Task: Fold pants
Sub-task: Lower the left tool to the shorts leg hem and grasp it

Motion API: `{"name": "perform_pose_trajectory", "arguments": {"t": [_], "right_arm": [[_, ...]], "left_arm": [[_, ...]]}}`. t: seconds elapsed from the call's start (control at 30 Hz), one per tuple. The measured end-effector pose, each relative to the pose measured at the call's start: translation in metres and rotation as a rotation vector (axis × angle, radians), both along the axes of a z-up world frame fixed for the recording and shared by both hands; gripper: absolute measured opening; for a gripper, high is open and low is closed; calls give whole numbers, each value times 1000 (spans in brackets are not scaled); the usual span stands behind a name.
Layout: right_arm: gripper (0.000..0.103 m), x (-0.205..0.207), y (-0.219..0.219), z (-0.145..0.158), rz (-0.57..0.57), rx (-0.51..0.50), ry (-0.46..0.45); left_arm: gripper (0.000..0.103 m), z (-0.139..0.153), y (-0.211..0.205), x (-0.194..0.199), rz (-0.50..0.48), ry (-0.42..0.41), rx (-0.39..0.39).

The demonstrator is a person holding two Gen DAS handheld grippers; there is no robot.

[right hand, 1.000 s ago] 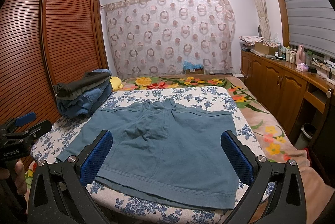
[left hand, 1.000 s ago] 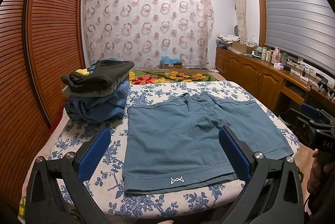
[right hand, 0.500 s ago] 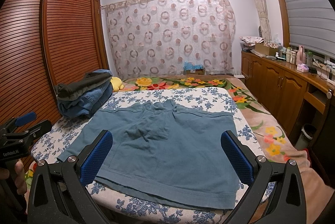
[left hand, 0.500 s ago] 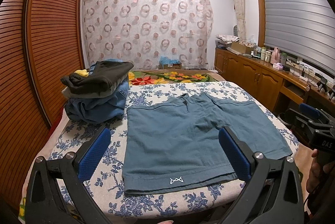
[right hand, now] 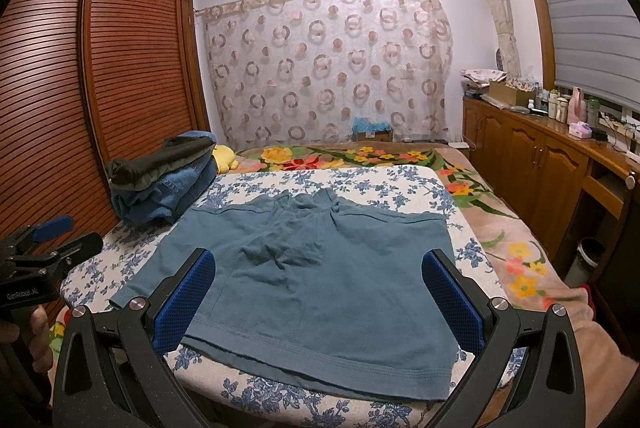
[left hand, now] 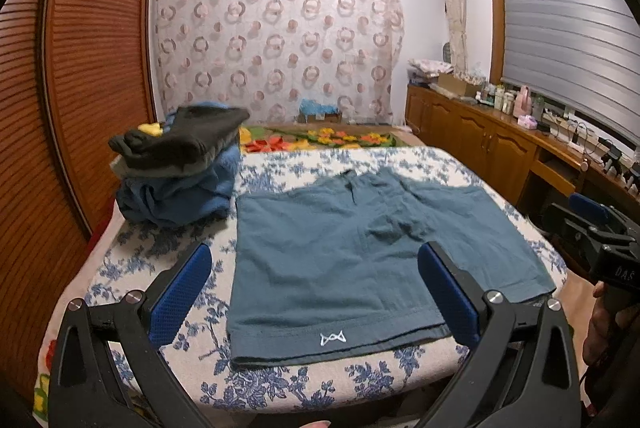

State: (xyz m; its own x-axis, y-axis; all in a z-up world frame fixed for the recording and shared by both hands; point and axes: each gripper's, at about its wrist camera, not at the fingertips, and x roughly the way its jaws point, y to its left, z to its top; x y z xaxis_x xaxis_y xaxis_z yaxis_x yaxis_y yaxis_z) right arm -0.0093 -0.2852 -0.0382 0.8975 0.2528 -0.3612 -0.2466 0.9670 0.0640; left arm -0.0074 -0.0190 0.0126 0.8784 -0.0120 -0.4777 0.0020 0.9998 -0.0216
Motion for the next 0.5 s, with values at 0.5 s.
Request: {"name": "perform_pose_trajectory", "arguments": {"t": [0.5], "right_arm": [[103, 14, -4, -11, 17, -47, 80]], "left_arm": [[103, -45, 27, 15, -10, 146, -43]]}}
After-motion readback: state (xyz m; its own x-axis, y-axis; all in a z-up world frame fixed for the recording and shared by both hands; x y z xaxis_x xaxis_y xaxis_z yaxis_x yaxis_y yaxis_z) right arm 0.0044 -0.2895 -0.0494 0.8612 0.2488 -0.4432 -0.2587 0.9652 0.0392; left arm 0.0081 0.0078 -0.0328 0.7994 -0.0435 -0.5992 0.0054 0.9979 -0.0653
